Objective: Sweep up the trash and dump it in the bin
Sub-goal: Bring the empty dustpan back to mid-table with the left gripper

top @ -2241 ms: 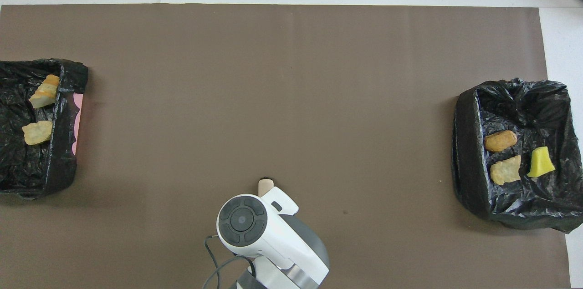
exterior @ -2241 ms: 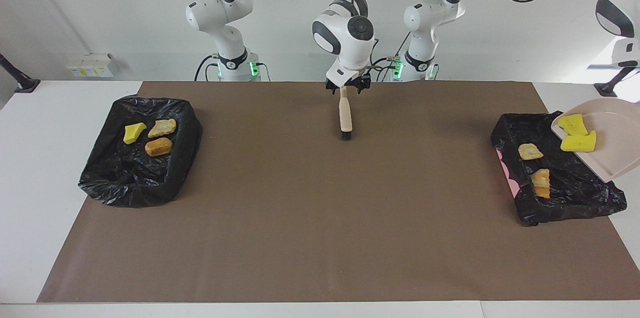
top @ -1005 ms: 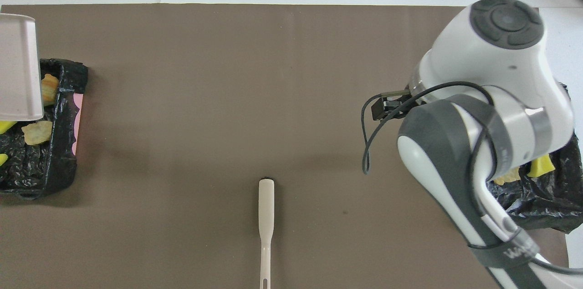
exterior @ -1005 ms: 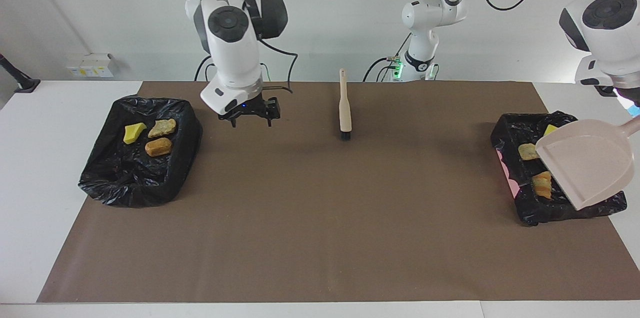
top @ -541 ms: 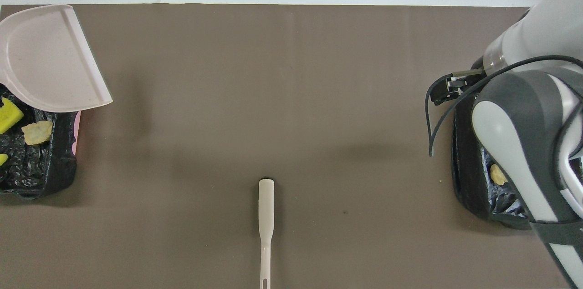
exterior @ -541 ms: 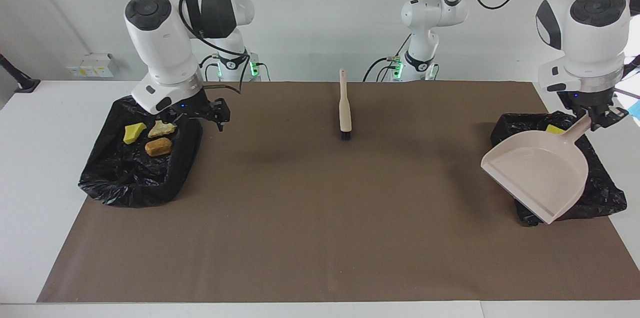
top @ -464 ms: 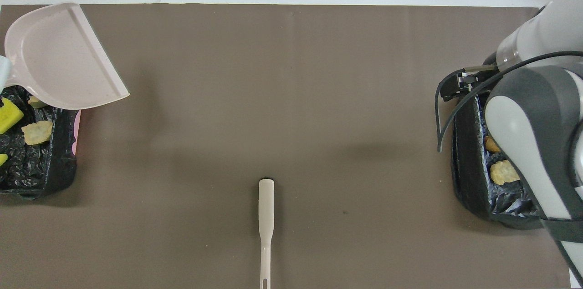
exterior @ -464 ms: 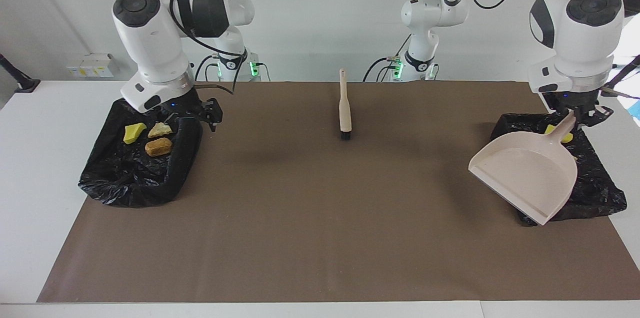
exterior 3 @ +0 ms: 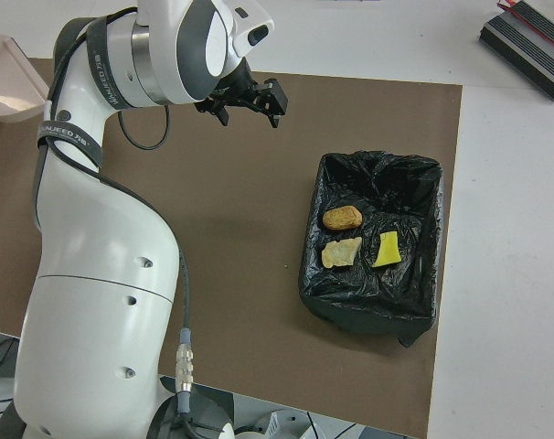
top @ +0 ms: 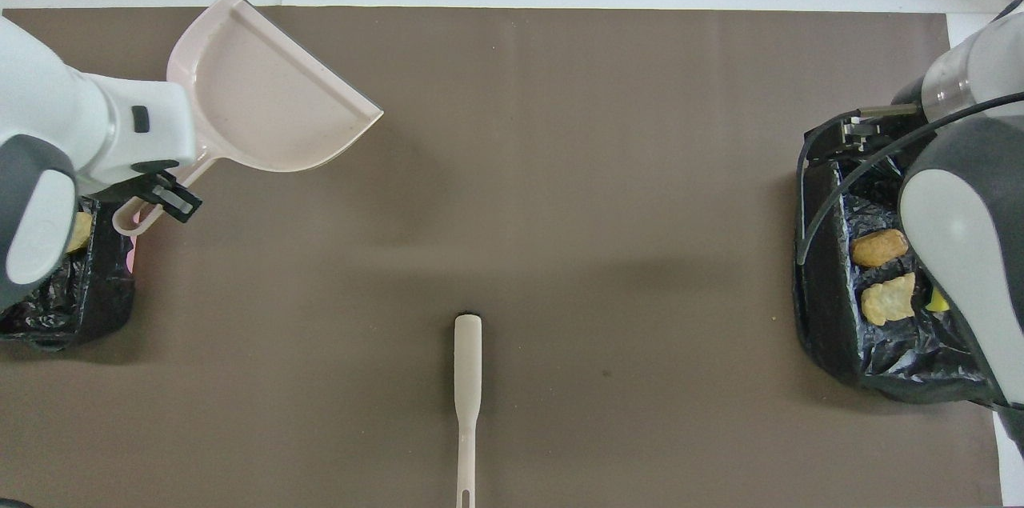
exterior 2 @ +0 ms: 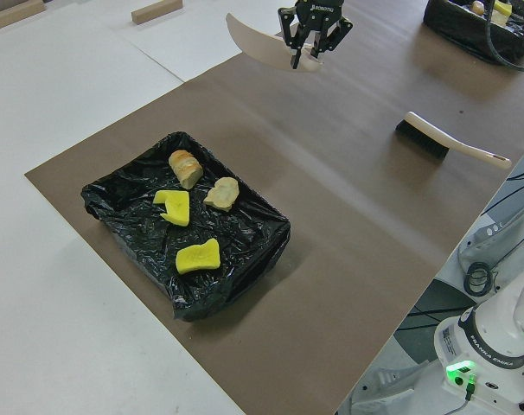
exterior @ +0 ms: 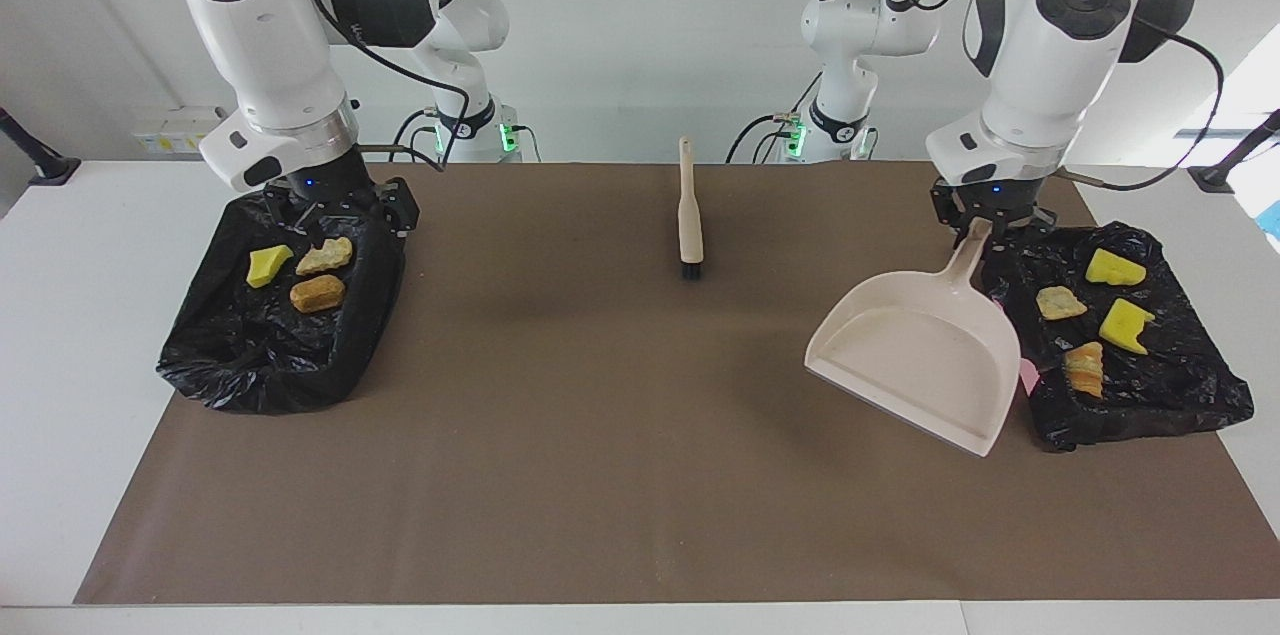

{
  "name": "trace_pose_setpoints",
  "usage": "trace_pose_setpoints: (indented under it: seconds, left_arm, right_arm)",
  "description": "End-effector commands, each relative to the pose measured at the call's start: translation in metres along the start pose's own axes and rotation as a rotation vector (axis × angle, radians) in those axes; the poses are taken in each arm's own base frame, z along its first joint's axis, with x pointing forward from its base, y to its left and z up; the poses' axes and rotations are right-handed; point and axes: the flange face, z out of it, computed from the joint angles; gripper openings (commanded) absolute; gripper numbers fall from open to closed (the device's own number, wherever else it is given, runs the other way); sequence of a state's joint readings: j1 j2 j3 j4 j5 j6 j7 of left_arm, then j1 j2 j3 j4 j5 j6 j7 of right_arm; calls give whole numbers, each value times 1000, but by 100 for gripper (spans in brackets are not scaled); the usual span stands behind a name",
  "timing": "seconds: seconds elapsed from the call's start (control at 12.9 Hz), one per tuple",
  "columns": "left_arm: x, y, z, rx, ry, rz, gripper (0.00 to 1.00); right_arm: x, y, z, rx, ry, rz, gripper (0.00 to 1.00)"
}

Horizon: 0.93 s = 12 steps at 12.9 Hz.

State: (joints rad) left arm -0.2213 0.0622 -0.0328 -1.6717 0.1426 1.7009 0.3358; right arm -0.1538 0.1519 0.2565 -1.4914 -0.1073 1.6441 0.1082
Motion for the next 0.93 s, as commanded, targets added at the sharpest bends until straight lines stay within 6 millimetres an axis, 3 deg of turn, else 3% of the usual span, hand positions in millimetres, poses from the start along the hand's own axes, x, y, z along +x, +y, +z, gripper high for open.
trace_pose_setpoints:
  seconds: [0.0, 0.15, 0.39, 0.54, 0.62, 0.77, 0.85]
  left_arm:
    - [23, 63, 1, -30, 89, -190, 0]
    - [46, 102, 8, -85, 138, -309, 0]
    - [60, 140, 10, -159, 144, -348, 0]
    - [107, 194, 46, -181, 156, -450, 0]
    - [121, 205, 57, -195, 177, -497, 0]
    - [131, 247, 74, -227, 187, -522, 0]
    - [134, 253, 83, -231, 189, -530, 0]
  right_arm:
    - [4, -1, -5, 19, 52, -17, 100]
    - [7, 7, -3, 23, 66, 3, 100]
    - [8, 20, -3, 21, 60, 22, 100]
    - [6, 22, -5, 19, 60, 18, 100]
    - [6, 27, -6, 20, 61, 24, 100]
    - [6, 28, -7, 42, 60, 36, 100]
    - [6, 29, -6, 55, 58, 43, 100]
